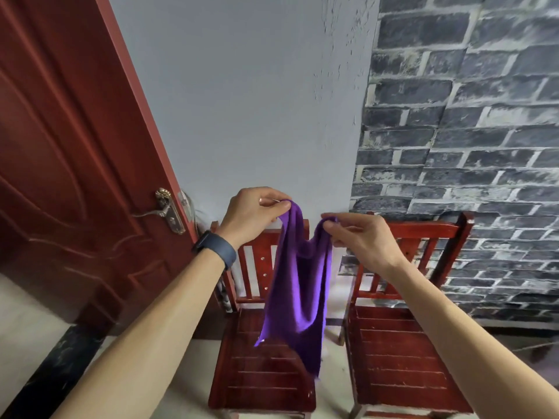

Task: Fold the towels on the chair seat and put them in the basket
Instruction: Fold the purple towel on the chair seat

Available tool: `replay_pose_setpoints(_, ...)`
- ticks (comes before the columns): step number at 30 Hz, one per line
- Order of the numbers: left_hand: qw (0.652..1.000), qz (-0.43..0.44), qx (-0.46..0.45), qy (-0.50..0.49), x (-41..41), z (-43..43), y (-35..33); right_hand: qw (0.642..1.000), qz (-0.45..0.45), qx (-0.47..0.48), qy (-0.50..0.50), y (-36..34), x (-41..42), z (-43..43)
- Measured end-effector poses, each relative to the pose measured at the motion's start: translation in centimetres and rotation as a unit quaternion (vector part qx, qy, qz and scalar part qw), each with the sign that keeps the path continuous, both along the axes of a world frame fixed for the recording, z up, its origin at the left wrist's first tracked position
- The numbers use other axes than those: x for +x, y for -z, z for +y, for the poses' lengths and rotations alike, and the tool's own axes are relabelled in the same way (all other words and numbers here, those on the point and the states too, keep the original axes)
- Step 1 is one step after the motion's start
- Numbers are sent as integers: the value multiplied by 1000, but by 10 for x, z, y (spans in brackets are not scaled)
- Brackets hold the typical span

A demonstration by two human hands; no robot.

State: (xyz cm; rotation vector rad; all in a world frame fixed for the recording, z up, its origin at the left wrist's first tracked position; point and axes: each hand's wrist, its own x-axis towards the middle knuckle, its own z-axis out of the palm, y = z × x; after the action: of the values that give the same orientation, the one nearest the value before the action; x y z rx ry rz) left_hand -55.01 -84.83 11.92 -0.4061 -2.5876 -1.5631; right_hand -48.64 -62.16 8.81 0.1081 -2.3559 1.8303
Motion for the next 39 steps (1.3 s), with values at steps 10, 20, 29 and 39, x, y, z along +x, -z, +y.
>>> replay_pose_setpoints(10,972,-98,201,72,25,24,13,998,11,-57,10,-46,-10,-10)
replay_pose_setpoints(20,963,-168,-60,201,35,67,90,951,-50,-302,-35,-70,-31,23)
replay_pose_setpoints(29,919,-324,209,84,33,75,105,972,-214,-39,88,118,50,33)
replay_pose_setpoints(39,876,-403,236,122,40,40,122,912,-382,-117,95,189,60,-3)
